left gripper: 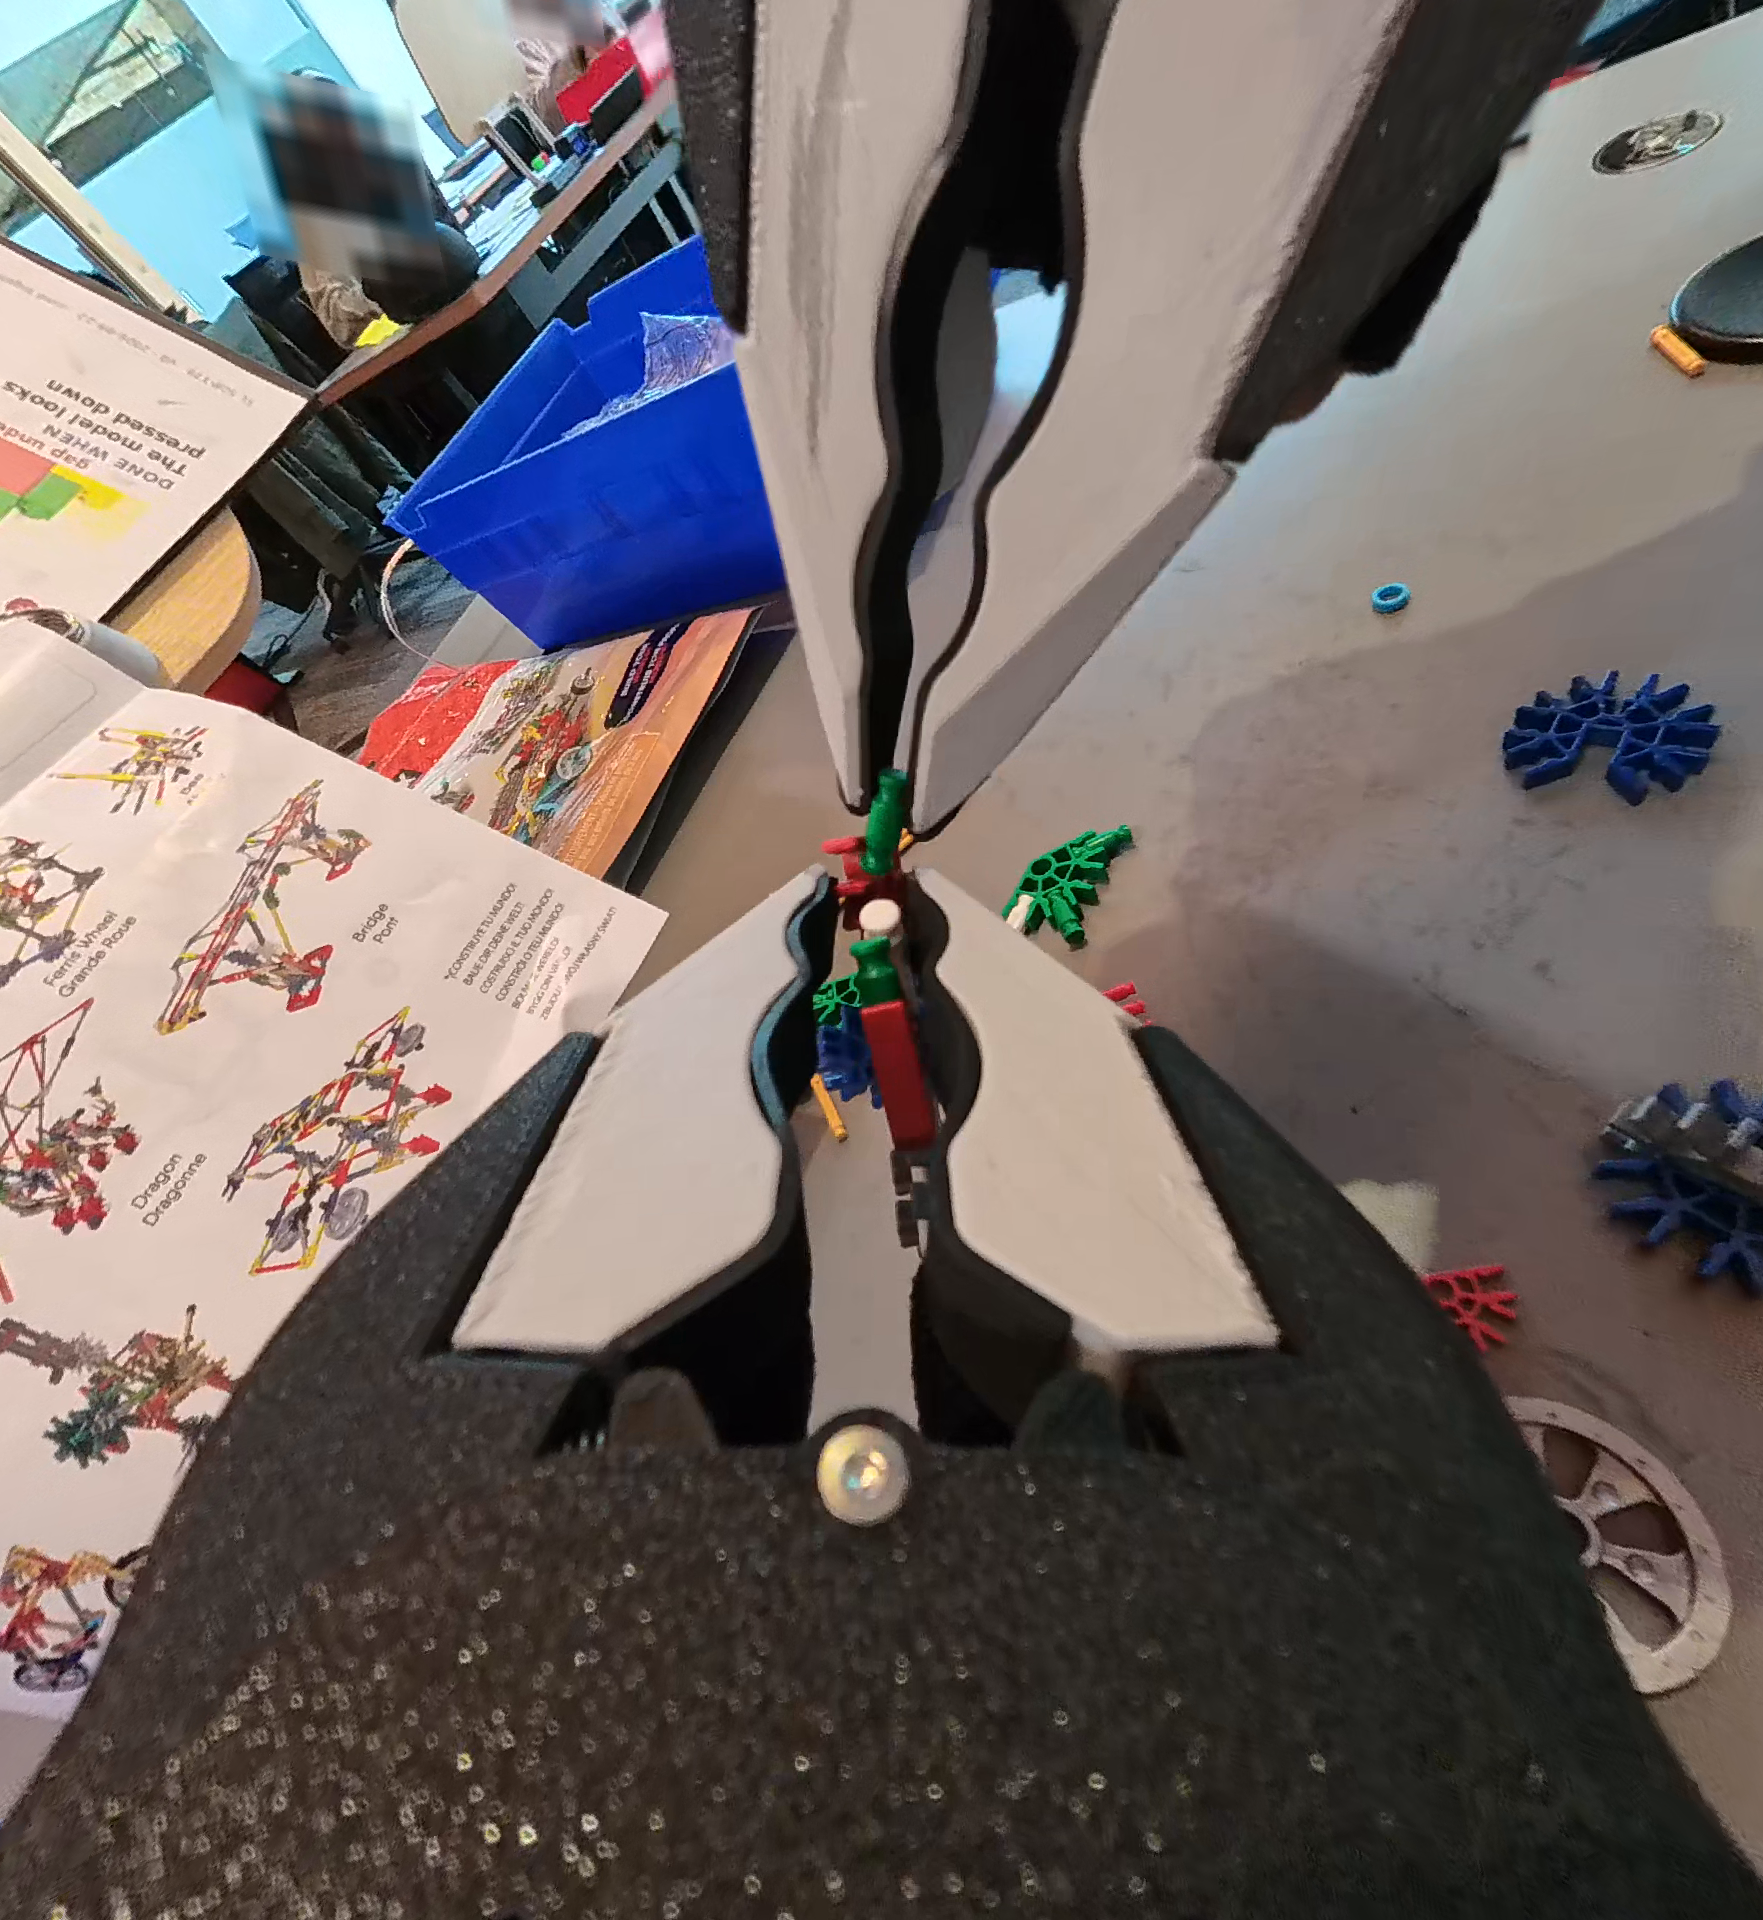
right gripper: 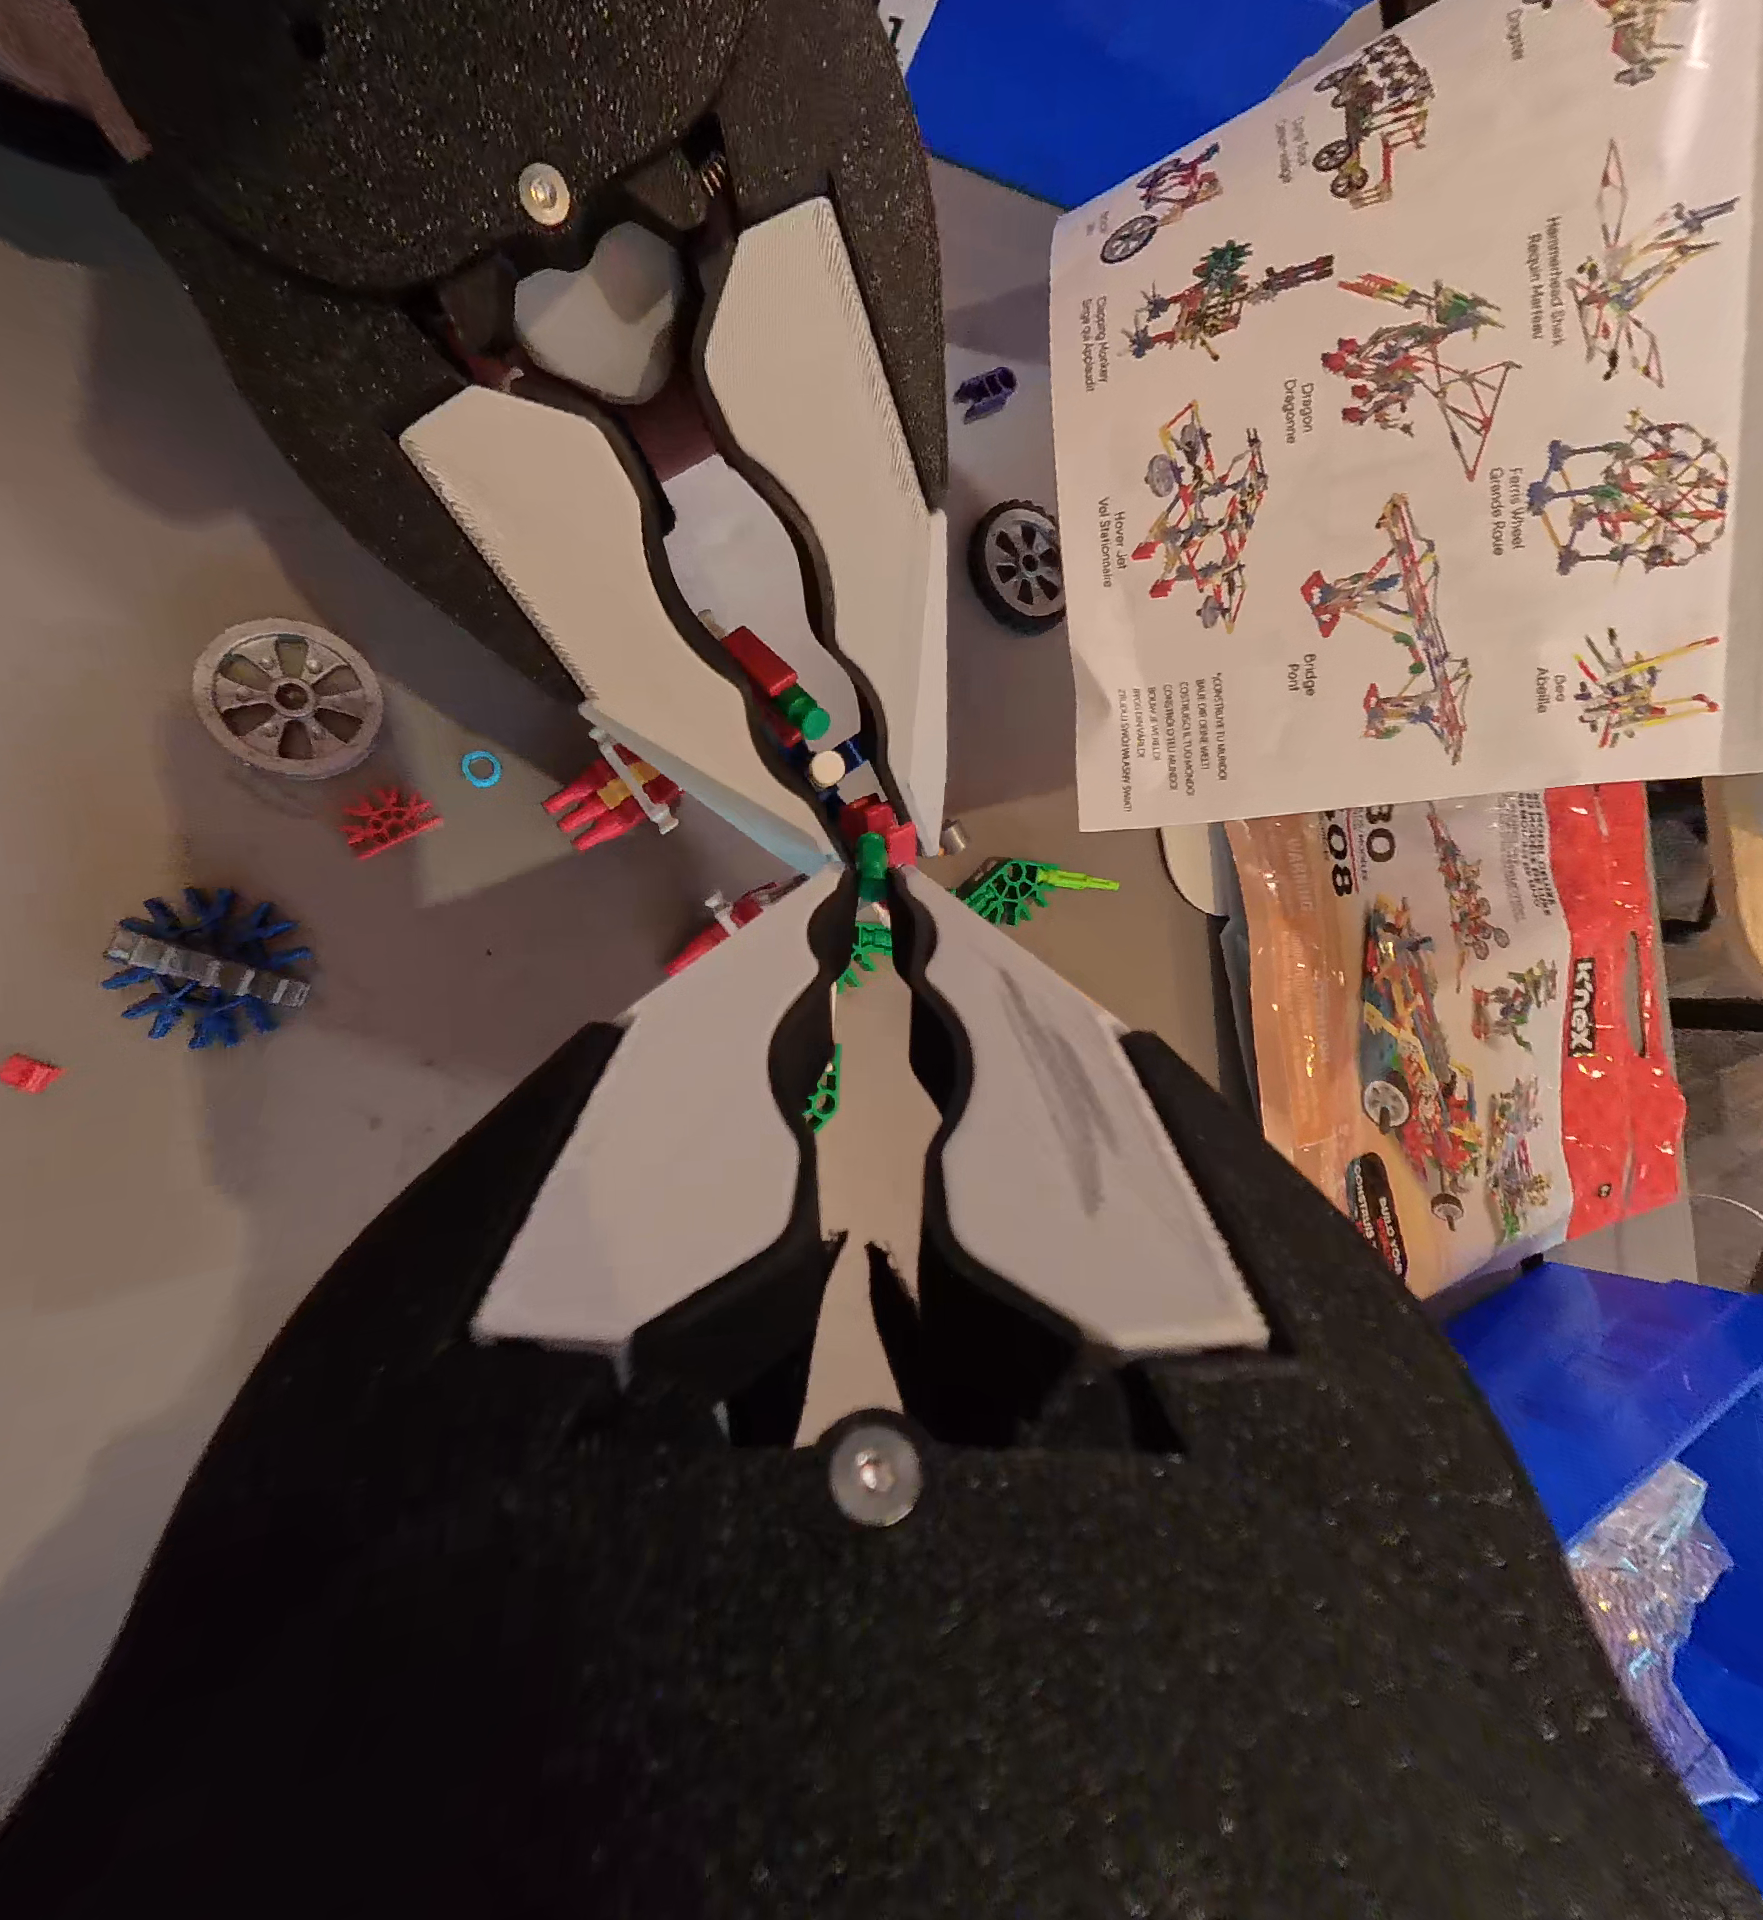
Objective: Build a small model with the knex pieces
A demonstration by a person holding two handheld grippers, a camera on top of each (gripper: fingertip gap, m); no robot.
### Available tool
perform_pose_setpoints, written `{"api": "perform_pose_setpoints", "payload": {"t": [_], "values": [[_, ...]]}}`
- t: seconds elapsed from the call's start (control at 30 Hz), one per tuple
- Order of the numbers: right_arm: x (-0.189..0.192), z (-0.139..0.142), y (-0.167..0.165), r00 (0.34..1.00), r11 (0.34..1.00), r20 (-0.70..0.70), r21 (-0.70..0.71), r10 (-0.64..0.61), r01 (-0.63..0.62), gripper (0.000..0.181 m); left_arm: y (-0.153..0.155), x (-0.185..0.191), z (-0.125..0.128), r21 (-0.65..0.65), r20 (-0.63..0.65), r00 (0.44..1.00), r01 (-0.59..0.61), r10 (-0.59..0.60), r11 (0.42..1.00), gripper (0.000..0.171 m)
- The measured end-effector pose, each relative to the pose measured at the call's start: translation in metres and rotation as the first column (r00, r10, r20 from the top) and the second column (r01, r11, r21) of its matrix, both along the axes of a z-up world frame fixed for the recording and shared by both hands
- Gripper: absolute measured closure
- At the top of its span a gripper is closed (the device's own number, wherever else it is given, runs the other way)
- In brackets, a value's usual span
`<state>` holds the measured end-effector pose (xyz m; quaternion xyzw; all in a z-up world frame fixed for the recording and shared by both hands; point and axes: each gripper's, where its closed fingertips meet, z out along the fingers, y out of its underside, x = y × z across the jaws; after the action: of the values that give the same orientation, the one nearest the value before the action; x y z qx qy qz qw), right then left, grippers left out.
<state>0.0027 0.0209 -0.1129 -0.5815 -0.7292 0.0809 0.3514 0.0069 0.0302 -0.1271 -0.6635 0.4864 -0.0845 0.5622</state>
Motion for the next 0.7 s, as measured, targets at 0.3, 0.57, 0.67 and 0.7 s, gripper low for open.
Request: {"api": "perform_pose_setpoints", "payload": {"t": [0.3, 0.57, 0.67, 0.7], "values": [[0.0036, 0.0002, 0.0016, 0.986, 0.985, 0.160, 0.171, -0.046, 0.019, 0.176, 0.0016, 0.0028, 0.0003, 0.005, 0.000, 1.000, -0.012, 0.012, 1.000, 0.160], [0.0027, 0.0002, 0.0022, 0.955, 0.956, 0.289, 0.292, -0.068, -0.020, 0.176, 0.0040, 0.0009, 0.0014, 0.009, 0.009, 1.000, -0.026, 0.026, 1.000, 0.163], [0.0032, 0.0000, 0.0024, 0.949, 0.953, 0.308, 0.302, -0.072, -0.026, 0.175, 0.0044, 0.0006, 0.0020, 0.015, 0.007, 1.000, -0.026, 0.026, 1.000, 0.165], [0.0038, -0.0008, 0.0030, 0.945, 0.951, 0.319, 0.309, -0.075, -0.029, 0.175, 0.0046, 0.0005, 0.0018, 0.013, 0.005, 1.000, -0.027, 0.027, 1.000, 0.166]]}}
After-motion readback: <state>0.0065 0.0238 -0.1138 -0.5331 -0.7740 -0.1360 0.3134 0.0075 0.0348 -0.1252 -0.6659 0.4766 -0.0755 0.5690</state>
